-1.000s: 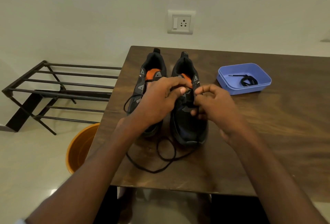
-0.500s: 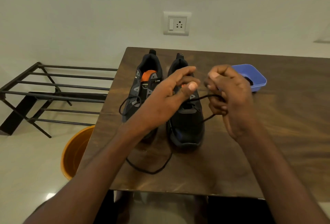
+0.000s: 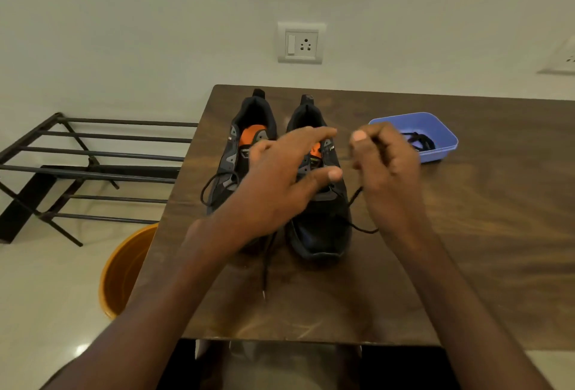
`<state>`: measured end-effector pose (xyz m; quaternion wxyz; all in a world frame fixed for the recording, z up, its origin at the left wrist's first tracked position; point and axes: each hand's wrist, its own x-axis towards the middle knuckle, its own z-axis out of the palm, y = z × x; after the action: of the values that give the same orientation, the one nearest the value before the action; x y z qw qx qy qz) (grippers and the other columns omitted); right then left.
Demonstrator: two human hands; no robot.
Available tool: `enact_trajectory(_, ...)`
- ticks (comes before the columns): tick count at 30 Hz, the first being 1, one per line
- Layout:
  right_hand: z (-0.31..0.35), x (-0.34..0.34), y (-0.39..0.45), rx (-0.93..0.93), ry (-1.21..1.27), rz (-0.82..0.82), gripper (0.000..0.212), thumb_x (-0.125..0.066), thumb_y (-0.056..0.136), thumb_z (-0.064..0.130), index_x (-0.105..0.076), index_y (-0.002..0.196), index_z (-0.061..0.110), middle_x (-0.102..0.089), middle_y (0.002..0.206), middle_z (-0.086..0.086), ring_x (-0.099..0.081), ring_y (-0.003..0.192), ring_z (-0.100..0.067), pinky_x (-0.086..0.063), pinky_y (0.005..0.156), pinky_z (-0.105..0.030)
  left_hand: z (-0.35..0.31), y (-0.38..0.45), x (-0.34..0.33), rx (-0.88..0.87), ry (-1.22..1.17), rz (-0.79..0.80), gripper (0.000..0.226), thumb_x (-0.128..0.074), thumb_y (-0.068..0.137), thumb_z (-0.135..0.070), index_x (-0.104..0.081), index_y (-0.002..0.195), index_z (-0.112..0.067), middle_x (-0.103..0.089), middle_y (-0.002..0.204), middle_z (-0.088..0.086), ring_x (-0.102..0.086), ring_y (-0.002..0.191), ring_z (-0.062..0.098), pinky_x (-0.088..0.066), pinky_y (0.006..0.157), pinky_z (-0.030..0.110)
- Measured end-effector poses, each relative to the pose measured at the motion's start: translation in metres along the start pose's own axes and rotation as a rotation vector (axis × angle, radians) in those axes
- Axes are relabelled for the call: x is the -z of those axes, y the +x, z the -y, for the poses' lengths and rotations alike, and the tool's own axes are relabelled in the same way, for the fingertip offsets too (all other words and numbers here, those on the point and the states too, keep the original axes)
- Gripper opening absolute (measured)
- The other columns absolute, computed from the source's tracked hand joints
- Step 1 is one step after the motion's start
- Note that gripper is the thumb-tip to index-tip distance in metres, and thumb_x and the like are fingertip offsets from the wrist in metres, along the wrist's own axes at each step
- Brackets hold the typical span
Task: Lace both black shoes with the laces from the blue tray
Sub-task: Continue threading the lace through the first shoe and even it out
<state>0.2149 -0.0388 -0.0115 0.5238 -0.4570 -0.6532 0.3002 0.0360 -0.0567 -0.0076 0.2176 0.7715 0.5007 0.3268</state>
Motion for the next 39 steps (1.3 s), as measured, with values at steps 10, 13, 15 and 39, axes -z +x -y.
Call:
enact_trajectory(10,-0.006,0.008,0.005,-0.085,0.114,-0.076,0.020,-0.051,0.107,0.025,-0.064,0.099,0.012,-0.058,0.081,0.005,-0.049,0.068,-0.007,-0.040,0.060,-0.023,0.001,-0.005,0.010,0.137,-0.331,-0.007,0.031,-0.053,0.103,-0.038,-0.072,0.116,-0.018,-0.076,0.094,-0.005,-0.073,0.093,0.013,-0.056,0.091,0.028)
enact_trajectory(13,-0.001,-0.002,0.001,-0.080,0.136,-0.032,0.024,-0.046,0.109,0.021,-0.061,0.097,0.007,-0.056,0.078,0.003,-0.050,0.069,-0.011,-0.044,0.059,-0.024,-0.012,-0.001,-0.004,0.169,-0.374,0.076,0.039,-0.063,0.099,-0.037,-0.061,0.134,-0.018,-0.077,0.104,-0.003,-0.073,0.102,0.006,-0.057,0.099,0.033)
enact_trajectory(15,0.001,-0.007,0.000,-0.076,0.161,0.001,0.025,-0.044,0.110,0.022,-0.060,0.094,0.010,-0.055,0.077,0.006,-0.050,0.068,-0.009,-0.043,0.058,-0.022,-0.013,-0.001,-0.013,0.201,-0.392,0.119,0.042,-0.070,0.097,-0.031,-0.058,0.136,-0.021,-0.076,0.095,0.005,-0.075,0.092,0.017,-0.060,0.092,0.040)
enact_trajectory(39,-0.014,0.017,0.004,-0.234,0.257,0.210,0.013,-0.067,0.096,0.022,-0.076,0.100,0.013,-0.065,0.070,0.013,-0.055,0.060,0.000,-0.041,0.051,-0.015,0.006,-0.008,-0.004,0.108,-0.046,0.094,0.026,-0.063,0.102,-0.024,-0.059,0.128,-0.027,-0.069,0.081,-0.013,-0.068,0.078,-0.001,-0.053,0.073,0.017)
